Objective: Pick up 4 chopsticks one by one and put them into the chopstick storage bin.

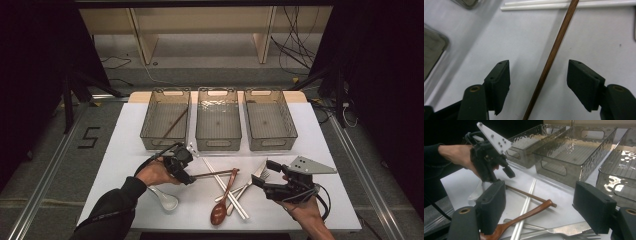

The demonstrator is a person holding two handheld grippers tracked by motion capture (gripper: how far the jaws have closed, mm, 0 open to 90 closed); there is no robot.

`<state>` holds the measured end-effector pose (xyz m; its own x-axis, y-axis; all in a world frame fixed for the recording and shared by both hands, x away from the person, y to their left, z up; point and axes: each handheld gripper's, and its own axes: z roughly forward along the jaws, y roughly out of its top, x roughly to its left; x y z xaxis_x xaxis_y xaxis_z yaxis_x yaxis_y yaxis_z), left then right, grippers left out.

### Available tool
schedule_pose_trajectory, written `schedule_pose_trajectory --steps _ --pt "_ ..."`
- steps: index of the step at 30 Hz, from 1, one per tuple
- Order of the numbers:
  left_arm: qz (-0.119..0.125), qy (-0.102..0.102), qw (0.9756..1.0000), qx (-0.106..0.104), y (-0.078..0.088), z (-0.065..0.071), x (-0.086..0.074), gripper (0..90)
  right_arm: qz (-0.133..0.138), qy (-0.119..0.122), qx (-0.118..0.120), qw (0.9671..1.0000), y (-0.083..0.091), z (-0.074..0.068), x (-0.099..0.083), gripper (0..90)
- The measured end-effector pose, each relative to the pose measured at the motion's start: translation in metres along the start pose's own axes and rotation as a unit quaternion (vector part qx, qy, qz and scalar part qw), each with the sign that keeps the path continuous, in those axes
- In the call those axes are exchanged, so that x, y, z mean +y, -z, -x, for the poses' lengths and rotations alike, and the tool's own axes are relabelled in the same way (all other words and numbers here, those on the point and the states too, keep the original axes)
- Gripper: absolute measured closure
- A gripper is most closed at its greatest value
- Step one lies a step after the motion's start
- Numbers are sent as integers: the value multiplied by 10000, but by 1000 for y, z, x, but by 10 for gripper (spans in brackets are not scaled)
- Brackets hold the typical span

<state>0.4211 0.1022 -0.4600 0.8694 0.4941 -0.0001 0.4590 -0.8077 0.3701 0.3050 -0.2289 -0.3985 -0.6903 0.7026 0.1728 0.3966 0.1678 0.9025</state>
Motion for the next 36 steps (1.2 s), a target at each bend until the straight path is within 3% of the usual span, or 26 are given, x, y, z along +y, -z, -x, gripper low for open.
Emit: schedule_pose_trajectory --steps 10,23,33,36 --pt "-21 -132 9999 -69 -3 2 3 530 7 -7 2 10000 0 1 0 271" --pt "-45 -282 9996 -89 -7 5 5 664 0 9 8 10000 0 0 0 272" --pt "-117 -606 9980 -118 -7 7 7 830 -14 21 5 10000 0 0 0 271" --pt "-96 -665 9977 -93 -7 8 7 837 -37 31 4 10000 -1 -1 0 272"
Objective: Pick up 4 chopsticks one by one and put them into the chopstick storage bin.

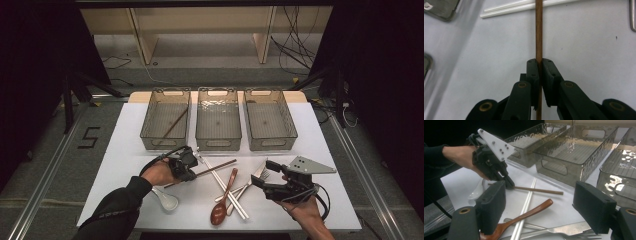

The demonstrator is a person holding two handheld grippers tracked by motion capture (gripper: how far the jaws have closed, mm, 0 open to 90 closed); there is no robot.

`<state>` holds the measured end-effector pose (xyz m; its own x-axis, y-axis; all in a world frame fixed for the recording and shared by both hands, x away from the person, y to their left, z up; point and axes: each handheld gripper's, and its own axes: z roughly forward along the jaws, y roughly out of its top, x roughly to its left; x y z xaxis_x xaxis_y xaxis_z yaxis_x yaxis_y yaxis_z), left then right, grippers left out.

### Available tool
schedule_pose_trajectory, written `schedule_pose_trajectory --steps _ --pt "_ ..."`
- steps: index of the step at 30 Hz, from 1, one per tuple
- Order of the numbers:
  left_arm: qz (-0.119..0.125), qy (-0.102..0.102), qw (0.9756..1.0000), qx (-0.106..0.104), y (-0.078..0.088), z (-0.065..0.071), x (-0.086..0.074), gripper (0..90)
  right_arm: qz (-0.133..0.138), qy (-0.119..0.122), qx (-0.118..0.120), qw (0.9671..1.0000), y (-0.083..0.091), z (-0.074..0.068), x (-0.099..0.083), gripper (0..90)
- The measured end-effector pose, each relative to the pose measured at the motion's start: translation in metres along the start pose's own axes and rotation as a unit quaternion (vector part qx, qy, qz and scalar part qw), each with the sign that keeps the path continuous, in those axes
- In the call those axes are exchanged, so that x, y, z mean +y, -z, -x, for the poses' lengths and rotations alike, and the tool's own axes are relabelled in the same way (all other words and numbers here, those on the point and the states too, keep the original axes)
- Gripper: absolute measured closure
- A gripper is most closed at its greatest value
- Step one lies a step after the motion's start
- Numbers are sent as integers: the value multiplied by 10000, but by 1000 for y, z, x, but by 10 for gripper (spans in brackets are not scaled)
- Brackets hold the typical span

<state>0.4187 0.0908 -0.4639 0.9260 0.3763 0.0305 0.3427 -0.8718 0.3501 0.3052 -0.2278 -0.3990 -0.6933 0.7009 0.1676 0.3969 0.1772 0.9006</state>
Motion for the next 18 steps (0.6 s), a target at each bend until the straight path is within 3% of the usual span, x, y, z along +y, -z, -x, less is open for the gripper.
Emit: schedule_pose_trajectory --steps 9,18 --pt "71 -115 9999 98 1 1 1 847 12 -2 6 10000 1 0 0 271" --pt "502 -82 9984 233 21 -2 2 849 4 -9 2 10000 1 0 0 271"
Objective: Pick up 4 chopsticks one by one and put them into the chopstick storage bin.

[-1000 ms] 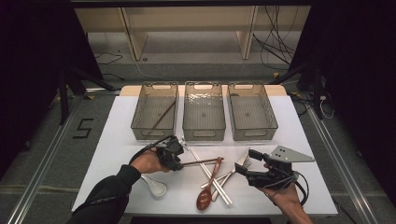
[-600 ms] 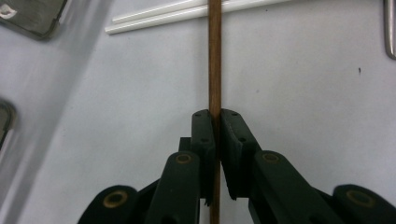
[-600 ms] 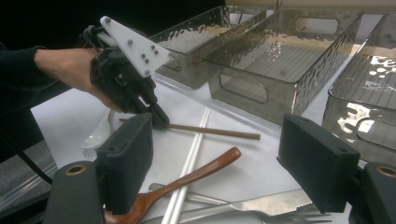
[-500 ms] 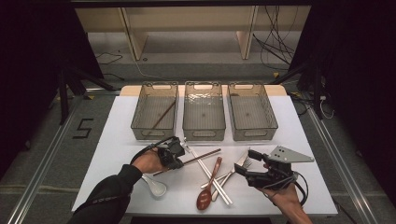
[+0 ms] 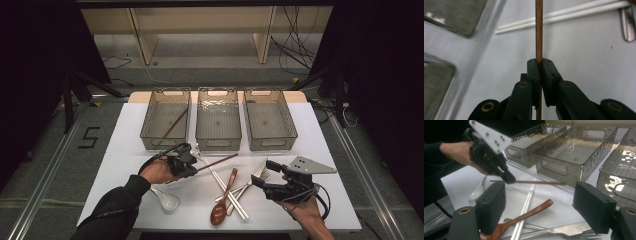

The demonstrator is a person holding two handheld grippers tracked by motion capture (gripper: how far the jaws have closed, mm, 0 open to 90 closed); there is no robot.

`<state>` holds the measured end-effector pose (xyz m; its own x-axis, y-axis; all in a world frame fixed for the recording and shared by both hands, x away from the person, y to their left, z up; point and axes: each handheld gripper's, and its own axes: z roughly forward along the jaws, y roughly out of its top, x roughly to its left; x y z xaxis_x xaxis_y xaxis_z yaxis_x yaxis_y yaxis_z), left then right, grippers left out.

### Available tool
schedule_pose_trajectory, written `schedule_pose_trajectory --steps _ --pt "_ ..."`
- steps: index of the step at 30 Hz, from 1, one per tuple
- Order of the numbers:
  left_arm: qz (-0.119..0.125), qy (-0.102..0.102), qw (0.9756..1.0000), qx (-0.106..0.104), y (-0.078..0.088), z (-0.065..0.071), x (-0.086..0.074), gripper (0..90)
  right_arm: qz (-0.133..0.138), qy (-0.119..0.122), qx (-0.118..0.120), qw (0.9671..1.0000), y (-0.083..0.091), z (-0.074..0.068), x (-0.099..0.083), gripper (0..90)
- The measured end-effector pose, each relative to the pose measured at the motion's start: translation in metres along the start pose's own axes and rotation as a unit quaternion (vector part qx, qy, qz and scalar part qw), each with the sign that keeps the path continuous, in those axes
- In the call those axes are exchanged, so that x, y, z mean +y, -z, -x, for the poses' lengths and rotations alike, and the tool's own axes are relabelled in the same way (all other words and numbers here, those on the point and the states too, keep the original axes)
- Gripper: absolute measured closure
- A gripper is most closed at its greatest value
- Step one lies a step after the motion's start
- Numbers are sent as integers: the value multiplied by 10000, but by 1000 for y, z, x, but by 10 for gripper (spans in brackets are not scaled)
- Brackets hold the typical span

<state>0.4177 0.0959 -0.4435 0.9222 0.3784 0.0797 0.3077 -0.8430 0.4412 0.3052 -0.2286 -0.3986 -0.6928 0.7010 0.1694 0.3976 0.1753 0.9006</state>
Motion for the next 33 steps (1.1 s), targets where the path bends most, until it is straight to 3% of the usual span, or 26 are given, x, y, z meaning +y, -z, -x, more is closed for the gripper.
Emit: schedule_pose_trajectory --steps 10,17,22,27,33 --pt "567 -7 9983 118 35 -1 12 850 16 -33 -1 10000 0 1 0 272" --pt "850 226 9959 191 52 -10 11 850 25 -14 -18 10000 0 1 0 271" --pt "1036 507 9931 210 62 -21 5 850 21 -14 -20 10000 0 1 0 272" --pt "1247 827 9882 315 77 -36 -4 850 17 -26 -24 10000 0 1 0 272" --pt "1509 1327 9782 530 91 -56 -20 850 0 -32 -30 10000 0 2 0 271"
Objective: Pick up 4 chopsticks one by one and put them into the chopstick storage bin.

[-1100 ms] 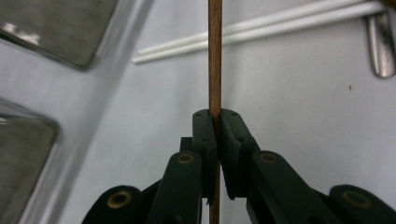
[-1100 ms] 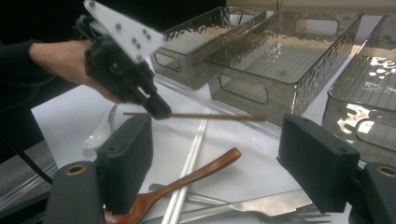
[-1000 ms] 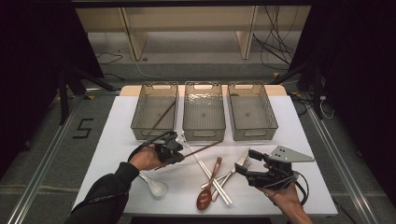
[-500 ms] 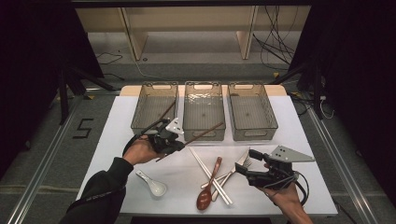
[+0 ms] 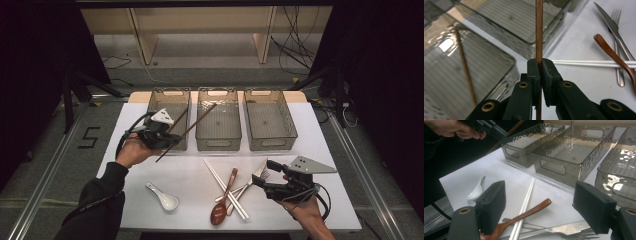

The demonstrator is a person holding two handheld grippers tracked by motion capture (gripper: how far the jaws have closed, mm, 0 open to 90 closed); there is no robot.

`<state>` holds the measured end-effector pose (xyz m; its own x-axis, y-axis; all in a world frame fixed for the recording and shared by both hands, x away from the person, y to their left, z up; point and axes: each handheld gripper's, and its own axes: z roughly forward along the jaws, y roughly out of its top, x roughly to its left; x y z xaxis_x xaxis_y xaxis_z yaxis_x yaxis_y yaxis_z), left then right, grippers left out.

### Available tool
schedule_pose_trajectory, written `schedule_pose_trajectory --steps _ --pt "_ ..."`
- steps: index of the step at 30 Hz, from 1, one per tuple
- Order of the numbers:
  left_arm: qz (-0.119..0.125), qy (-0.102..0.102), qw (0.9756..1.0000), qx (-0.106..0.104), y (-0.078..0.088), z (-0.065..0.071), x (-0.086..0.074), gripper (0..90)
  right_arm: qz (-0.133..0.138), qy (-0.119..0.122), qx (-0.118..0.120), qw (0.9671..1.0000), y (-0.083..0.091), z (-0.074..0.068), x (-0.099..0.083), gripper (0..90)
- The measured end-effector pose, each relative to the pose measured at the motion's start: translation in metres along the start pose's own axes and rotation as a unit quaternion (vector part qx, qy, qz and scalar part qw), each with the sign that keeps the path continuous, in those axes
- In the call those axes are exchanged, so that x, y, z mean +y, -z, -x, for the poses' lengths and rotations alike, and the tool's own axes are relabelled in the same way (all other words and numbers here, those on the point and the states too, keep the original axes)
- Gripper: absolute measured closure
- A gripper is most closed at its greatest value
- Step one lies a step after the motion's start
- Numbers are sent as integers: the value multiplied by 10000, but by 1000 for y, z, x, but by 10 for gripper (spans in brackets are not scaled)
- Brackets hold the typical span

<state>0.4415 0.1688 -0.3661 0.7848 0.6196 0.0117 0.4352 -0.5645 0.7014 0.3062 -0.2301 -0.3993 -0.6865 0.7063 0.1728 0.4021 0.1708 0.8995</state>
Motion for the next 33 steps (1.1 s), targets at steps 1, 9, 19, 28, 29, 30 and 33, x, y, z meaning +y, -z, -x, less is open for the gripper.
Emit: schedule_pose_trajectory --steps 1,9,19,28,29,30,33 --pt "18 39 10000 33 2 -3 0 850 -2 1 -4 10000 0 0 0 271" --pt "88 322 9992 232 2 -20 -1 850 9 -20 -11 10000 0 1 0 272" --pt "60 527 9972 520 -1 -50 15 850 6 -55 -19 10000 0 2 -1 271" --pt "-14 713 9944 775 -10 -74 21 849 3 -61 -6 10000 -1 2 -1 272" --pt "-58 721 9942 794 -12 -76 20 849 -2 -67 -8 10000 -1 2 -1 271" --pt "-79 739 9938 829 -14 -78 20 849 -7 -70 -10 10000 -1 2 -1 272" --pt "-108 800 9927 894 -19 -84 18 850 7 -74 -3 10000 -1 2 -1 272"
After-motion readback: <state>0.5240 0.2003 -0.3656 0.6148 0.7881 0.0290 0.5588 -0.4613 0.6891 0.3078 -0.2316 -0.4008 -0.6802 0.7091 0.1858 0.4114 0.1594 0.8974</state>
